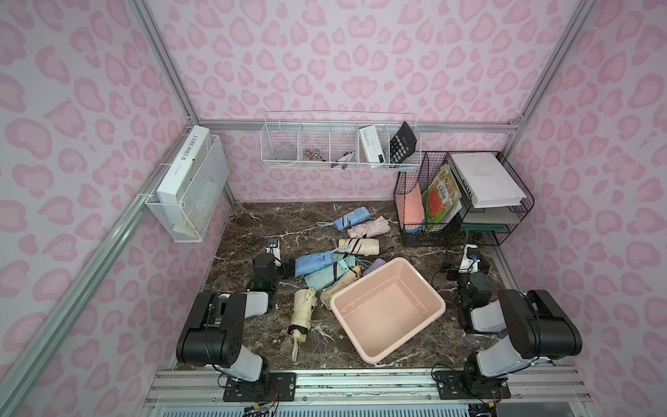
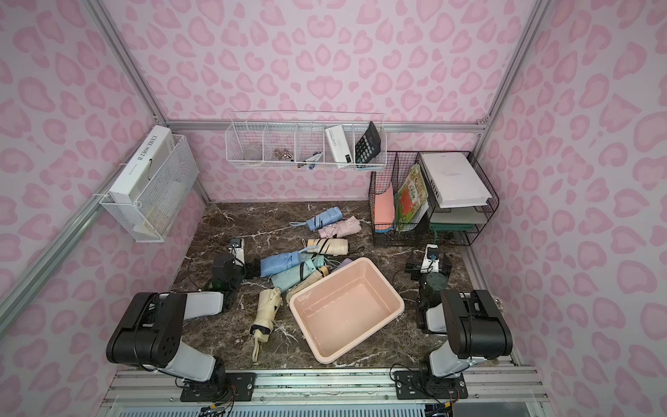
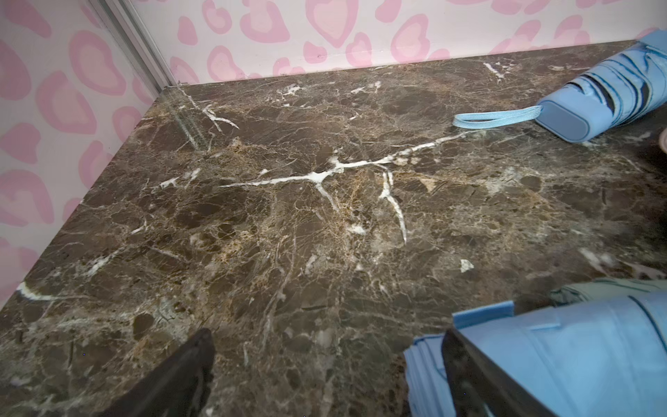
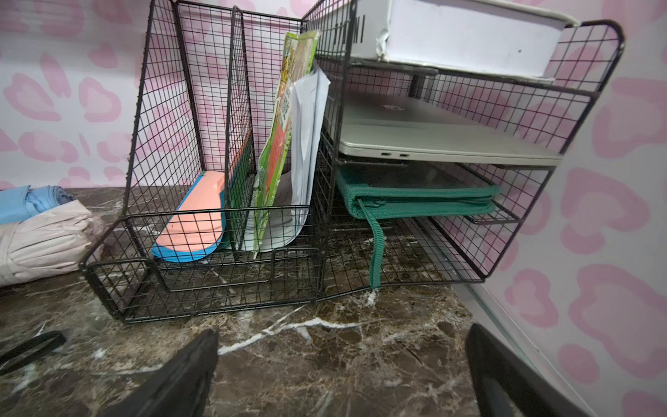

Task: Put the umbrella into the storage box
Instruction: Move the storage box to the center of the board.

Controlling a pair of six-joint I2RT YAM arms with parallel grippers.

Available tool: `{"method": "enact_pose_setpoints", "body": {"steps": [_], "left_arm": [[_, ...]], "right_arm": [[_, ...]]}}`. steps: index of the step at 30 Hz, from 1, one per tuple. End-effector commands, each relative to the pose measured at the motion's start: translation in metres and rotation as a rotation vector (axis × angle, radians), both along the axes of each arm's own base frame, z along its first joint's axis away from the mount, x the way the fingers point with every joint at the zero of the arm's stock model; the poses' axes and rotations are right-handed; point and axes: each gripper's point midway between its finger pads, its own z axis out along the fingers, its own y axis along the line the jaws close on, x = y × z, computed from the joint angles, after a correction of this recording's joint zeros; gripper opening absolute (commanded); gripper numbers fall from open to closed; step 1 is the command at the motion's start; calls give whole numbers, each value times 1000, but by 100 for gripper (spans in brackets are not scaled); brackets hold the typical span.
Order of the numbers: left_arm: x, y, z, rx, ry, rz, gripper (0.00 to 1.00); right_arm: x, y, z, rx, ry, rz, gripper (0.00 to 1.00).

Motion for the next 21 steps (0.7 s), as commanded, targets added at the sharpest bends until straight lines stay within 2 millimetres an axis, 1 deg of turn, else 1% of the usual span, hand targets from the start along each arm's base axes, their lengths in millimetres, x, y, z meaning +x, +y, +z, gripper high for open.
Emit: {"method": "enact_pose_setpoints", "body": {"steps": [1, 21], "left_arm": [[1, -1, 3, -1, -8, -4, 98], [1, -1, 3, -3, -8, -7, 99]], "right_arm": [[0, 2, 2, 10, -5, 10, 100], [-2, 0, 3, 11, -14, 4, 100]]}}
